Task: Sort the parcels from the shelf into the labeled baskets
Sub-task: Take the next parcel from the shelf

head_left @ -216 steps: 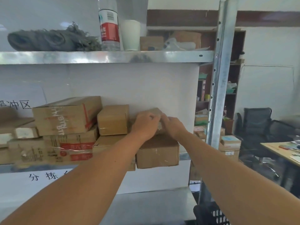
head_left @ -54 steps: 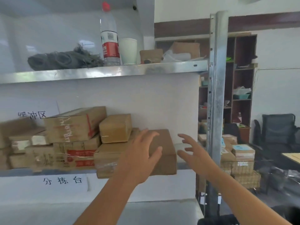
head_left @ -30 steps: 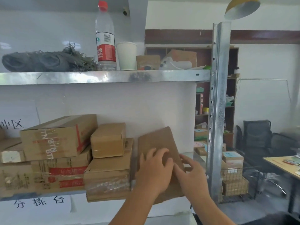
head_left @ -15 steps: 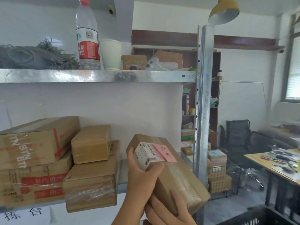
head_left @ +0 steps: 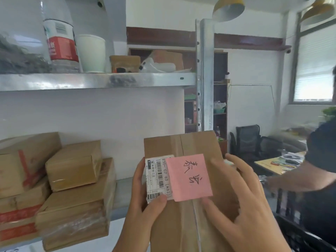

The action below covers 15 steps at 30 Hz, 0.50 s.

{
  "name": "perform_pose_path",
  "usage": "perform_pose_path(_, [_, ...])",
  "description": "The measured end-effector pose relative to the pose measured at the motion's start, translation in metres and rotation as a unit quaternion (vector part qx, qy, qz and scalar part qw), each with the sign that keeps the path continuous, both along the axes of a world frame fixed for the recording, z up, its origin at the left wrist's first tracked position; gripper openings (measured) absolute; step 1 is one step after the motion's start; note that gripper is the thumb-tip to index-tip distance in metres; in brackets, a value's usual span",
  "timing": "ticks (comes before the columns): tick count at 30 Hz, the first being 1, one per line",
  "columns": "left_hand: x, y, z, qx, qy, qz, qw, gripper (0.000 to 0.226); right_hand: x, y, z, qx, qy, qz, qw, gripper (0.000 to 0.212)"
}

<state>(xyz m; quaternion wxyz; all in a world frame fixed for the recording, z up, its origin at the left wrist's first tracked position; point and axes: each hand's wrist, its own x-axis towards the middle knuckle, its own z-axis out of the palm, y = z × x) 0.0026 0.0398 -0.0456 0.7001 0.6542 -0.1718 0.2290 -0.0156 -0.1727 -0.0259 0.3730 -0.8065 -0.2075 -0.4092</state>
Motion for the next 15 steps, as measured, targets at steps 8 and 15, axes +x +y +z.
perform_pose_path(8, [-0.010,-0.083,-0.007,0.085,0.010,-0.082,0.993,0.082,-0.034,-0.069,-0.028,0.150,0.135,0.067,0.977,0.077])
perform_pose_path(15, [-0.025,-0.181,-0.026,0.158,0.031,-0.092,0.983,0.065,-0.074,-0.145,-0.059,0.211,0.156,-0.042,0.964,0.070])
